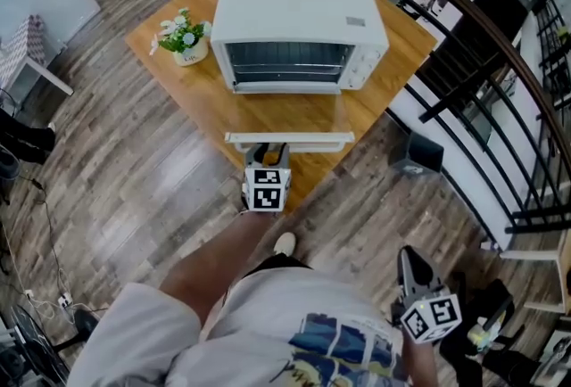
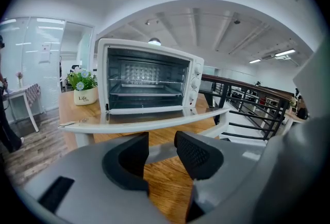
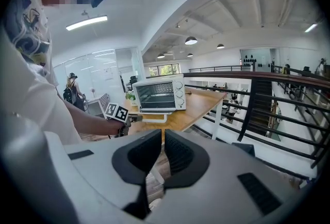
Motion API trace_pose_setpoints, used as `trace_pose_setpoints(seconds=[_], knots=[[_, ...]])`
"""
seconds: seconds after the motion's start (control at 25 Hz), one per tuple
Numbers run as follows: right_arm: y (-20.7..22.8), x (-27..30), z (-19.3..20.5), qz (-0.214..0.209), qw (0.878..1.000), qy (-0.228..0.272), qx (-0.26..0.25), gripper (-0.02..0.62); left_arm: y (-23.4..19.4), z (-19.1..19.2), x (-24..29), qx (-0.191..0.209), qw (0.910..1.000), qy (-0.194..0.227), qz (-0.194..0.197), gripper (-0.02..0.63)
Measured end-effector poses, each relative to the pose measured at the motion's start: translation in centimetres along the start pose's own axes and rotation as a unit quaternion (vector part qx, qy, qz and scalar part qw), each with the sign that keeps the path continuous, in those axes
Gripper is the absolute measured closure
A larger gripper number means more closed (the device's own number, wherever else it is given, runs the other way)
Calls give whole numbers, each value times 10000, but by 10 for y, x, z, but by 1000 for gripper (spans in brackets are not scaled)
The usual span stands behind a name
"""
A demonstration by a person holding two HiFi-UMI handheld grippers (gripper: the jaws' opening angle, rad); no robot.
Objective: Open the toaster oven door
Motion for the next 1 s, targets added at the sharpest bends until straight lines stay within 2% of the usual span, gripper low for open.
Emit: trace_pose_setpoints(seconds=[0.72, 1.0], knots=[[-5, 8, 4, 1, 9999, -151, 23, 580, 5, 29, 13, -73, 9999, -105, -52, 453], [-9, 11, 5, 14, 9998, -207, -6, 581, 5, 38, 17, -247, 9996, -106, -91, 453]])
Point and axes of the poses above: the fingertips, and each gripper's own axes: x forward along the fingers, y to its right, z out of its underside, the point moved 2 cm from there along -x, backward along the fingers, and after that the axes turned 15 degrees about x, right-handed, at the moved point
